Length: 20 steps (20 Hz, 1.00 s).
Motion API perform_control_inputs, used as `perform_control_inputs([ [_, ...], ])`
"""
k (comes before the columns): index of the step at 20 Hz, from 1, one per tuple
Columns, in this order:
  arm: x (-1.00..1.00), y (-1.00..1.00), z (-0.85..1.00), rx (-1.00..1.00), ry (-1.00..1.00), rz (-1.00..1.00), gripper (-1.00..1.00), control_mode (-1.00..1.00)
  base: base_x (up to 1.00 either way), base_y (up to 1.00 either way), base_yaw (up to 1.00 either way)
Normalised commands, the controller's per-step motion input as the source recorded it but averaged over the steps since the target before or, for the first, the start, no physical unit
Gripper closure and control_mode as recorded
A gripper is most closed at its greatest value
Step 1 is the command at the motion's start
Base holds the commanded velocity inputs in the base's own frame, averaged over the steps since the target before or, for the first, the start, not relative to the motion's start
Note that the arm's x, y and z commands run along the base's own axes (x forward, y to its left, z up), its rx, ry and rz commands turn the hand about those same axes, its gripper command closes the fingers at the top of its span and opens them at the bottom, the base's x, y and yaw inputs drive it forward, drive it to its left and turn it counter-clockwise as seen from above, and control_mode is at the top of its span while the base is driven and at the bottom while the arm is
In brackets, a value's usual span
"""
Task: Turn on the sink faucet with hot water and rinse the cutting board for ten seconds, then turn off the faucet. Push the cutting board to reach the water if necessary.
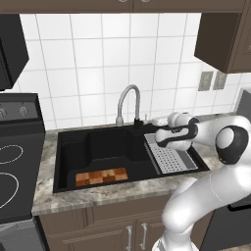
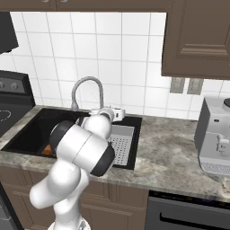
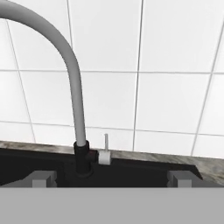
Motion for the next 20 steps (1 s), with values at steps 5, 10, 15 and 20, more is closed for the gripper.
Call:
perform_control_inputs([
  [5,0.12,0.0,-0.11,0.0,0.0,0.0,-1.0,-1.0,0.0,0.0,0.0],
  [10,0.1,0.0,-0.08,0.0,0.0,0.0,-1.0,-1.0,0.0,0.0,0.0],
  [15,0.08,0.0,-0.05,0.0,0.0,0.0,-1.0,-1.0,0.0,0.0,0.0],
  [20,0.12,0.0,-0.05,0.0,0.0,0.0,-1.0,-1.0,0.0,0.0,0.0],
])
